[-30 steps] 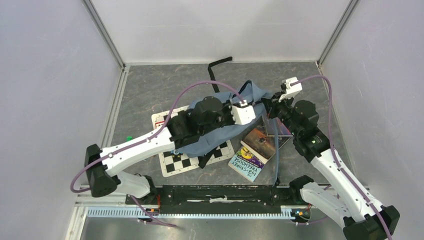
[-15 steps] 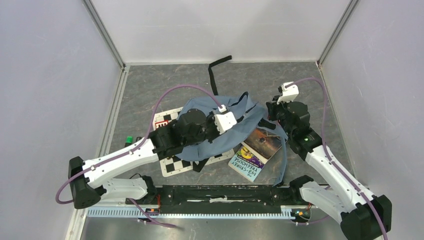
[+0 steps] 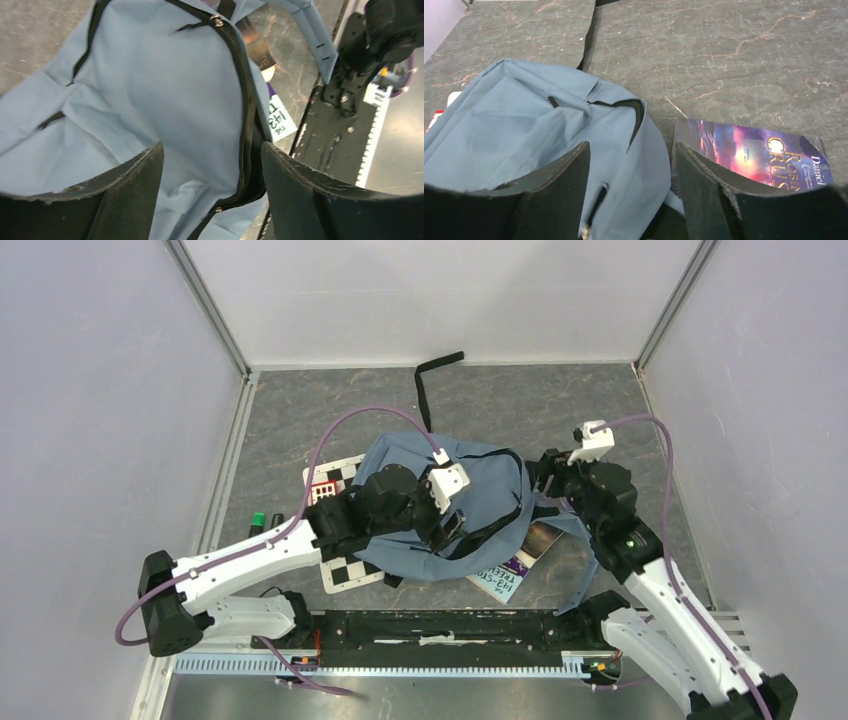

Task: Pack the student bag
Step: Unzip the student bag at the center of the board.

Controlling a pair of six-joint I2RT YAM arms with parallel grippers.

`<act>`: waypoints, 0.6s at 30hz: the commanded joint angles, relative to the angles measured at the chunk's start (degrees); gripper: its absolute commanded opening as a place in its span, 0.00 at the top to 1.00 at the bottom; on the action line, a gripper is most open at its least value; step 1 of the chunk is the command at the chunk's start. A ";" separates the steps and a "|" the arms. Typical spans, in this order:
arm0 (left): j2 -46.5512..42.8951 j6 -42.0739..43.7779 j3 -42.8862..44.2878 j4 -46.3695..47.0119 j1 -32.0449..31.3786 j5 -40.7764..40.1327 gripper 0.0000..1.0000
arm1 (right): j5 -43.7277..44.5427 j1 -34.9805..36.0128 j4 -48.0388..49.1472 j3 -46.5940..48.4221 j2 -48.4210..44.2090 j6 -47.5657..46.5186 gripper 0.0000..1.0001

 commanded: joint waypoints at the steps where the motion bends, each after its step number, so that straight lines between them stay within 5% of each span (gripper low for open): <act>1: 2.41 -11.35 -0.61 6.64 0.20 4.35 0.20 | -2.37 0.04 -5.44 -3.19 -6.92 6.59 0.26; 5: 6.03 -15.26 -0.57 10.55 -0.53 3.67 0.10 | -2.65 0.05 -8.77 -6.45 -11.55 10.41 0.15; 10: 11.41 -16.19 2.06 11.69 -3.83 -2.51 0.04 | -2.89 0.00 -11.95 -7.75 -11.73 10.88 0.15; 18: 15.52 -17.22 6.00 13.58 -5.45 -12.56 0.08 | -6.10 0.05 -12.51 -6.39 -10.48 8.26 0.15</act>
